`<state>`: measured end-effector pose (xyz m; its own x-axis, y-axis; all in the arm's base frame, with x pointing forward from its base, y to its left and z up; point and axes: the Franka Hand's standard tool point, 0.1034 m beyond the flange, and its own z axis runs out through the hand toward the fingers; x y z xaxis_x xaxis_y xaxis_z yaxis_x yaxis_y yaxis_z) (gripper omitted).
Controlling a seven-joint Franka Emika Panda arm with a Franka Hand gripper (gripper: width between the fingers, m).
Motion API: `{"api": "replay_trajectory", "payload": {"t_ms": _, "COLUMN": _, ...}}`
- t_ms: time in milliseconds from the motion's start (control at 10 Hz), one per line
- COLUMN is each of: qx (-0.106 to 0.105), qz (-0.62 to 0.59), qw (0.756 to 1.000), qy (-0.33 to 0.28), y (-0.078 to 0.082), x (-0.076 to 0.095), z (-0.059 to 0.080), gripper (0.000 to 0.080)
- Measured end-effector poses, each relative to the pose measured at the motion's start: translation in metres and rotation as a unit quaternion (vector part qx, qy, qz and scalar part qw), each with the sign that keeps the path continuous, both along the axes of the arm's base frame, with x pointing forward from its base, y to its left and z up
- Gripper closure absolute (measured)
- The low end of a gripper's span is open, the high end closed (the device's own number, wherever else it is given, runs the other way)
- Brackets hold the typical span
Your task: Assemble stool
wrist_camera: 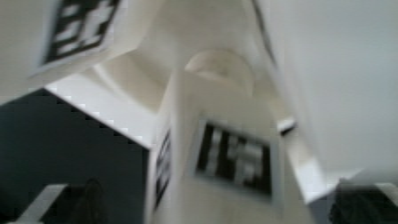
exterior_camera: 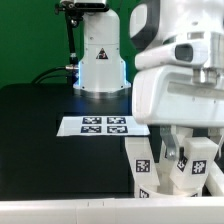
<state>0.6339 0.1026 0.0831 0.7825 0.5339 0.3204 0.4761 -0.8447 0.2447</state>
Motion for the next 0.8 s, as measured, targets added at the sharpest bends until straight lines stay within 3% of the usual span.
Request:
{"api": "replay_trajectory", "payload": {"t_ms": 100, "qx": 0.012, "qz": -0.016, "qw": 1.0, "qy": 0.013, "y": 0.004, "x": -0.002, "z": 0.01, "gripper": 0.0151}}
{"api": "replay_trajectory", "payload": {"t_ms": 200, "qx": 0.015, "qz": -0.053, "qw": 0.996, "qy": 0.071, "y": 0.01, "x": -0.012, "z": 0.01, "gripper": 0.0151}}
{"api": "replay_trajectory", "payload": {"t_ms": 400, "qx": 0.026, "qz": -0.138, "qw": 0.971, "qy": 0.196, "y": 0.007, "x": -0.009, "z": 0.028, "gripper": 0.015}}
{"api": "replay_trajectory", "payload": {"t_ms": 500, "qx": 0.007, "qz": -0.137, "qw": 0.968, "qy": 0.212, "y": 0.001, "x": 0.002, "z": 0.03, "gripper": 0.015}}
{"api": "replay_trajectory", "payload": {"t_ms": 600, "qx": 0.006, "qz": -0.133, "qw": 0.97, "qy": 0.205, "y": 0.004, "x": 0.005, "z": 0.028, "gripper": 0.015}}
{"api": "replay_trajectory", "payload": {"t_ms": 800, "qx": -0.005, "qz": -0.093, "qw": 0.972, "qy": 0.216, "y": -0.005, "x": 0.009, "z": 0.028, "gripper": 0.015}}
